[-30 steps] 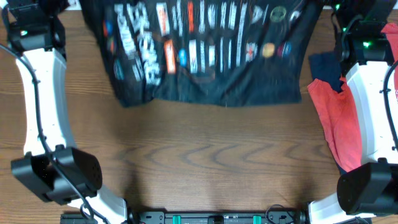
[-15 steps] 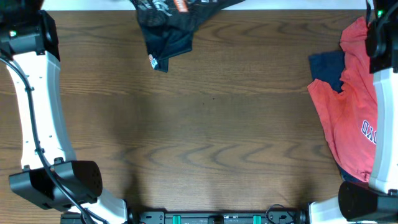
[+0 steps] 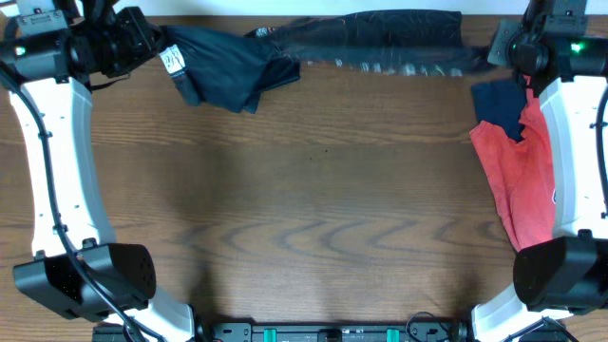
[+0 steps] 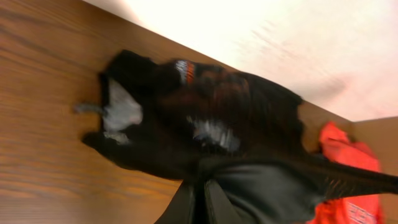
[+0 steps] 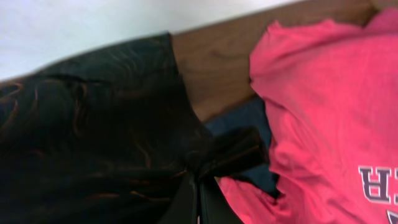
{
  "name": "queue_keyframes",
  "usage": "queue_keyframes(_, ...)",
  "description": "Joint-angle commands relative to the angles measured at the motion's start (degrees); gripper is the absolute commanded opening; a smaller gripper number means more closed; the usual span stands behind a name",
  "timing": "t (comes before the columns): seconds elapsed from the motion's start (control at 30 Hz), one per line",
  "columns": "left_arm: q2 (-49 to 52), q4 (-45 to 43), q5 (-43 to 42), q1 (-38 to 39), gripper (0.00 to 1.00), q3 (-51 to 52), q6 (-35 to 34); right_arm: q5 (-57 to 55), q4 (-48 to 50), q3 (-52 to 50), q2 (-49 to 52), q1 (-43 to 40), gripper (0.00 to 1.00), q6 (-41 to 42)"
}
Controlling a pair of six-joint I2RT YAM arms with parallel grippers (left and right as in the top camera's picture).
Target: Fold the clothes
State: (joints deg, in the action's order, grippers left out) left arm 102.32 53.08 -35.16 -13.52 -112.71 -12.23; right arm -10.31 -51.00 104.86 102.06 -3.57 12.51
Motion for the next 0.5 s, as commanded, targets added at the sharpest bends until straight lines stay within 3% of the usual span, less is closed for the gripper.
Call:
queue_keyframes(0.0, -0.13, -0.55, 3.41, -1.11, 0.06, -0.68, 3.61, -2.47, 0.48, 0.46, -1.16, -1.62, 0.01, -0.81)
queue_keyframes(0.17, -1.95, -4.28, -0.46, -1.14, 0.06, -0.9, 3.58, 1.2, 2.03, 1.36, -3.48, -1.62, 0.01, -0.81)
queue_keyframes(0.47, -16.0, -6.91, -0.66, -1.14, 0.06, -0.9, 3.39, 5.27, 5.99, 4.61, -15.5, -1.62, 0.01, -0.81)
